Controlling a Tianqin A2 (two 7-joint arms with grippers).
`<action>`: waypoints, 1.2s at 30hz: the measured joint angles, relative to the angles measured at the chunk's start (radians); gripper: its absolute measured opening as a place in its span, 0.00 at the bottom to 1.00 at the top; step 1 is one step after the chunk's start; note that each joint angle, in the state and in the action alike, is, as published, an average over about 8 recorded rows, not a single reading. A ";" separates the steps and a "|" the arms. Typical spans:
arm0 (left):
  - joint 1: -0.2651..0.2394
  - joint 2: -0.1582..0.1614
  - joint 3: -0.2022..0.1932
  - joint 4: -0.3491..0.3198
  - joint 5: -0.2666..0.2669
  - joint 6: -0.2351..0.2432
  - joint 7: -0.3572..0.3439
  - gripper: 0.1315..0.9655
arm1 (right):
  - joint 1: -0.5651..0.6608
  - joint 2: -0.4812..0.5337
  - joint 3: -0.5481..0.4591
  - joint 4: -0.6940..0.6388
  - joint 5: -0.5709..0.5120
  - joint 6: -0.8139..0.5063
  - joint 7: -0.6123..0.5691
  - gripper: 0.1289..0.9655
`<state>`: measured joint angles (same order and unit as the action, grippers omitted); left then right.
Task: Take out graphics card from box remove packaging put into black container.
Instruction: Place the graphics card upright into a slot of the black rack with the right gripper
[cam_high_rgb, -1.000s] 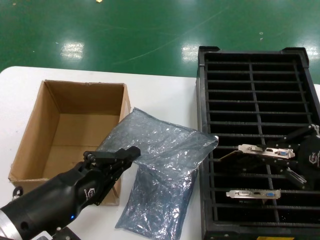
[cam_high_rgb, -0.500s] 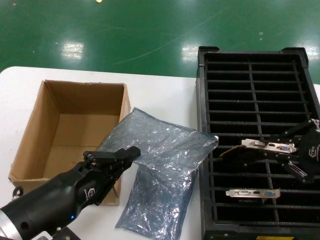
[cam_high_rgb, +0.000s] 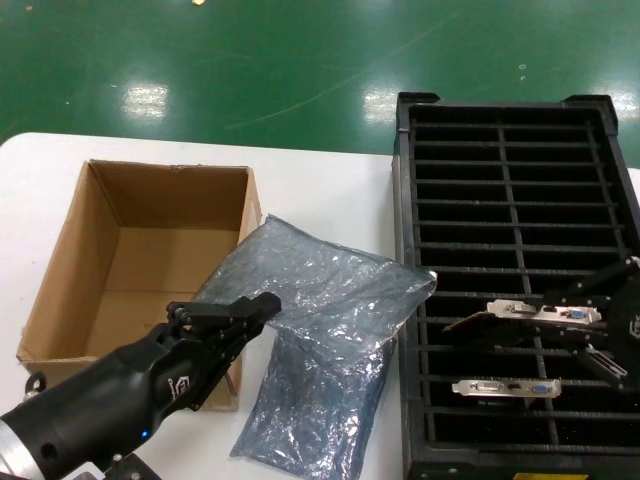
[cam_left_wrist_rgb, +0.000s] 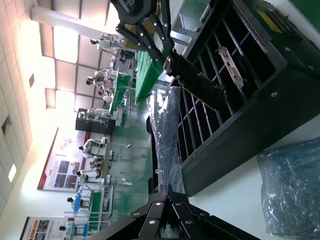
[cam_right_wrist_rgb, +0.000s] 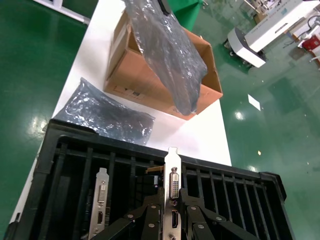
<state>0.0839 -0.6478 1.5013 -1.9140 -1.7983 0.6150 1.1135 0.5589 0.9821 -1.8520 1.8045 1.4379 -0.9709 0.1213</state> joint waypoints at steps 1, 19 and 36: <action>0.000 0.000 0.000 0.000 0.000 0.000 0.000 0.01 | -0.006 0.006 0.005 0.008 0.004 0.001 0.000 0.07; 0.000 0.000 0.000 0.000 0.000 0.000 0.000 0.01 | -0.035 0.036 0.008 0.052 0.014 -0.013 -0.002 0.07; 0.000 0.000 0.000 0.000 0.000 0.000 0.000 0.01 | -0.002 0.010 -0.023 0.032 -0.034 -0.032 -0.002 0.07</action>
<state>0.0839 -0.6478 1.5013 -1.9140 -1.7983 0.6150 1.1135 0.5569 0.9916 -1.8748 1.8362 1.4038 -1.0028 0.1196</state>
